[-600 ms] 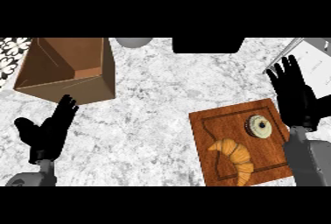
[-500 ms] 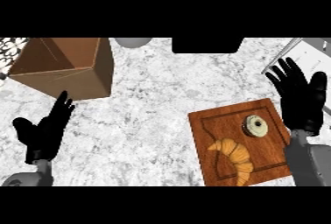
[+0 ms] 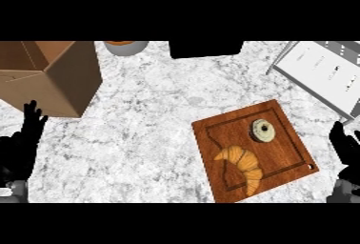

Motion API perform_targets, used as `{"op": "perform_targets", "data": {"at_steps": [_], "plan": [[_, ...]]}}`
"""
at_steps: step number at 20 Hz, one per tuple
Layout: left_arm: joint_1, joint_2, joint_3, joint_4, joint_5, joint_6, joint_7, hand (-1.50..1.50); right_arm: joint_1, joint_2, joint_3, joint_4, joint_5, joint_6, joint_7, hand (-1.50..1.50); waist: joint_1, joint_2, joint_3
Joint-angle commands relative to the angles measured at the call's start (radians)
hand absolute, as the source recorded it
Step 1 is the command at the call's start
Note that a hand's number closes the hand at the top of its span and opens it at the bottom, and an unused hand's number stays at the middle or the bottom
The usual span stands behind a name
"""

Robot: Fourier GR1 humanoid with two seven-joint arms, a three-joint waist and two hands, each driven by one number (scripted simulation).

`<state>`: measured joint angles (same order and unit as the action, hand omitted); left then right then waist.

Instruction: Pick the cupcake from the cutting board and place it in the tiered basket

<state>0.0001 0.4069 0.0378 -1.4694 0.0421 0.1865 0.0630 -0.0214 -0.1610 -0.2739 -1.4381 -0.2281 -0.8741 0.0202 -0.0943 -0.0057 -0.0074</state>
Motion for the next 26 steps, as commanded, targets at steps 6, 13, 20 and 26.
{"op": "perform_targets", "data": {"at_steps": [6,13,20,26], "plan": [[-0.055,0.022,-0.048,-0.037,-0.059,-0.015,-0.014,0.0,0.291,0.126,0.218,-0.195,0.289,-0.325,0.151,-1.5,0.056,0.004,-0.004],[-0.092,0.004,-0.085,-0.069,-0.069,-0.018,0.019,0.0,0.408,-0.036,0.373,-0.213,0.372,-0.097,0.433,-1.5,0.1,0.022,-0.008],[-0.132,-0.004,-0.096,-0.047,-0.079,-0.02,0.031,0.0,0.373,-0.222,0.355,-0.348,0.461,0.012,0.832,-1.5,0.116,0.026,-0.009],[-0.118,-0.012,-0.105,-0.026,-0.091,-0.024,0.002,0.0,0.263,-0.331,0.315,-0.441,0.526,0.149,1.247,-1.5,0.127,0.019,-0.006]]}}
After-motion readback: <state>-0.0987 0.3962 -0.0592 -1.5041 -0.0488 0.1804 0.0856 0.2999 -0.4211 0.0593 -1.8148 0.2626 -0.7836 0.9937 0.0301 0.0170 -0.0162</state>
